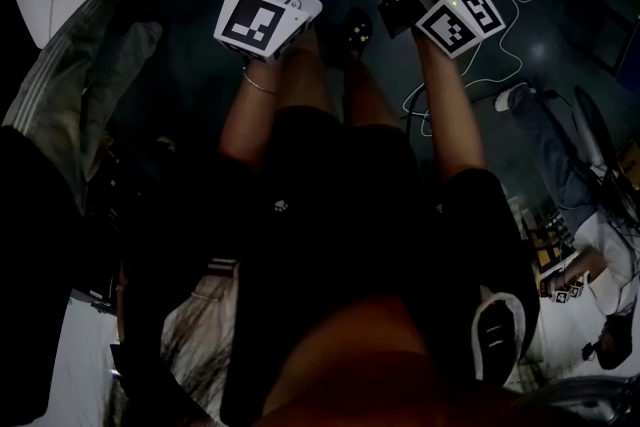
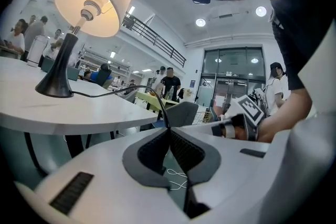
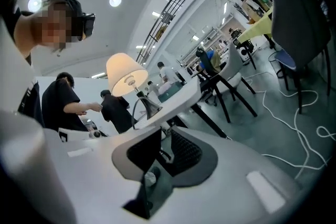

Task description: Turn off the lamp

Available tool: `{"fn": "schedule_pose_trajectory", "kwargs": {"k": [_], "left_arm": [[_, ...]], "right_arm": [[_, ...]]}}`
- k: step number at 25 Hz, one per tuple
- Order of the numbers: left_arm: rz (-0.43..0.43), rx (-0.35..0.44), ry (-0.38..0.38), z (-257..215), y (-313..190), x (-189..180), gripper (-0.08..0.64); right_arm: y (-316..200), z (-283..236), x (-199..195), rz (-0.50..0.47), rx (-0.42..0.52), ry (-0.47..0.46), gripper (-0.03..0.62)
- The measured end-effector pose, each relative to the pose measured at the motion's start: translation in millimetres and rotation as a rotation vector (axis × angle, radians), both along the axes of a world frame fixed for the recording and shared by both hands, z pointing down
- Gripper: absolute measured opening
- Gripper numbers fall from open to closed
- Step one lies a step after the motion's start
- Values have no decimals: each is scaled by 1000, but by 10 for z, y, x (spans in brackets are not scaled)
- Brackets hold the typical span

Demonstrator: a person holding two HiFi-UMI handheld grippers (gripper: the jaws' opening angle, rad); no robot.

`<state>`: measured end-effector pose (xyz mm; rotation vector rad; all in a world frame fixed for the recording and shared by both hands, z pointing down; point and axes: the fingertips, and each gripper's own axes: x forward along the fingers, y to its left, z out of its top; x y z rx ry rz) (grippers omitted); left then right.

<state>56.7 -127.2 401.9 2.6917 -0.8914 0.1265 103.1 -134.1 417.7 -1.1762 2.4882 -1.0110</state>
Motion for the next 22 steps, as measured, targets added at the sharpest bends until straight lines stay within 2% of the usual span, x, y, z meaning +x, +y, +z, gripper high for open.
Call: {"fn": "schedule_pose_trajectory", "kwargs": {"k": [4, 6, 10, 15, 20, 22], "left_arm": [[3, -10, -4, -42, 23, 38, 18], [7, -7, -8, -60, 21, 61, 18], [8, -1, -1, -115, -9, 79, 18], [18, 0, 37, -192, -24, 125, 18], [24, 1, 53, -233, 19, 145, 18], [22, 3, 50, -222, 22, 111, 18]], "right_arm": [[171, 296, -46, -21, -44, 105, 45], [205, 372, -106, -35, -58, 127, 65], [188, 400, -229, -35, -62, 128, 83], [96, 464, -345, -52, -63, 181, 127], [33, 450, -353, -37, -66, 164, 126], [22, 461, -353, -27, -76, 150, 105]]}}
